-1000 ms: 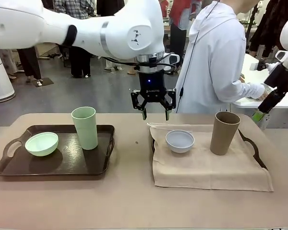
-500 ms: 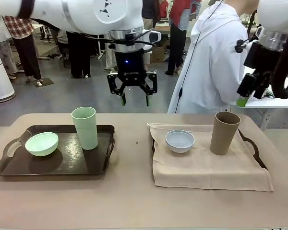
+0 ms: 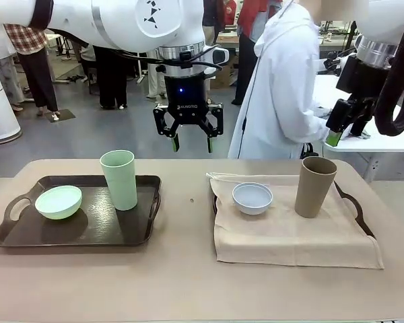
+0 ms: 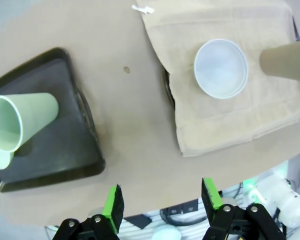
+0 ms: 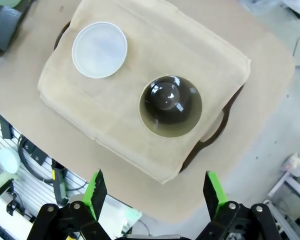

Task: Set up a tray with a mat and arrange the tableware.
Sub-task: Place the Picnic Bowl and Reusable plastic cup back onto the Handle tray in front of the human's position, then pick up the Picnic Bowl and Reusable plastic cup from the Handle tray in front of the human's position and hold them in the air.

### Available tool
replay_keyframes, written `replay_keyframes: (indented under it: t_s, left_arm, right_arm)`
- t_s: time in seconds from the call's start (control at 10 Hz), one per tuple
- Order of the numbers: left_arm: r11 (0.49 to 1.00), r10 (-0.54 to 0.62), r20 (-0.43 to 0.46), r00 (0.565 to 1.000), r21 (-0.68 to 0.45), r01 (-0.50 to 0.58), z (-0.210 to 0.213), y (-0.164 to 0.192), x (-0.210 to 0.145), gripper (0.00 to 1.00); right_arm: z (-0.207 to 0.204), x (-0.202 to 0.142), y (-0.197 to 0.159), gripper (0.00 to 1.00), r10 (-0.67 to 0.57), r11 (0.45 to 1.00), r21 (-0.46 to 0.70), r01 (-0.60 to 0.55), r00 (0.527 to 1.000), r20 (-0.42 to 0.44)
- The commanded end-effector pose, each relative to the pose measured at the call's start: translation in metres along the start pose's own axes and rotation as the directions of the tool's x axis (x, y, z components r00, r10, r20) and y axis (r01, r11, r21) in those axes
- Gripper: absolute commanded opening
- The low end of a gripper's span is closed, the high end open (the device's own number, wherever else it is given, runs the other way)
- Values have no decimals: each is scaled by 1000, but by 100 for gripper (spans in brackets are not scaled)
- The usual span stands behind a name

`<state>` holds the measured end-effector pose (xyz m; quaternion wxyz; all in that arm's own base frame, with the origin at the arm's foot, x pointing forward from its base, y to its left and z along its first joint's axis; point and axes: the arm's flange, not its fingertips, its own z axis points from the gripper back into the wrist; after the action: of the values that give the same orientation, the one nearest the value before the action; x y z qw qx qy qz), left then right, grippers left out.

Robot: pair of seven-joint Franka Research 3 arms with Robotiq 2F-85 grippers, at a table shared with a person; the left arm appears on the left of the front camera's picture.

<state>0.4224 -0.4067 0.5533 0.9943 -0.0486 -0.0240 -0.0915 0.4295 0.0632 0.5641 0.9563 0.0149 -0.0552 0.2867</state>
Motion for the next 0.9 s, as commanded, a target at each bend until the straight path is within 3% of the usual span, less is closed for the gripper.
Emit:
replay_keyframes:
  t_s: [0.0, 0.8]
  left_arm:
    - [1000, -8, 8, 1000, -14, 8, 4, 3, 2, 82]
    - [1000, -8, 8, 1000, -14, 8, 4, 3, 2, 82]
  right_arm:
    - [-1, -5, 1, 100, 6, 1000, -3, -6, 1000, -9]
    - [-1, -5, 1, 100, 6, 1000, -3, -6, 1000, -9]
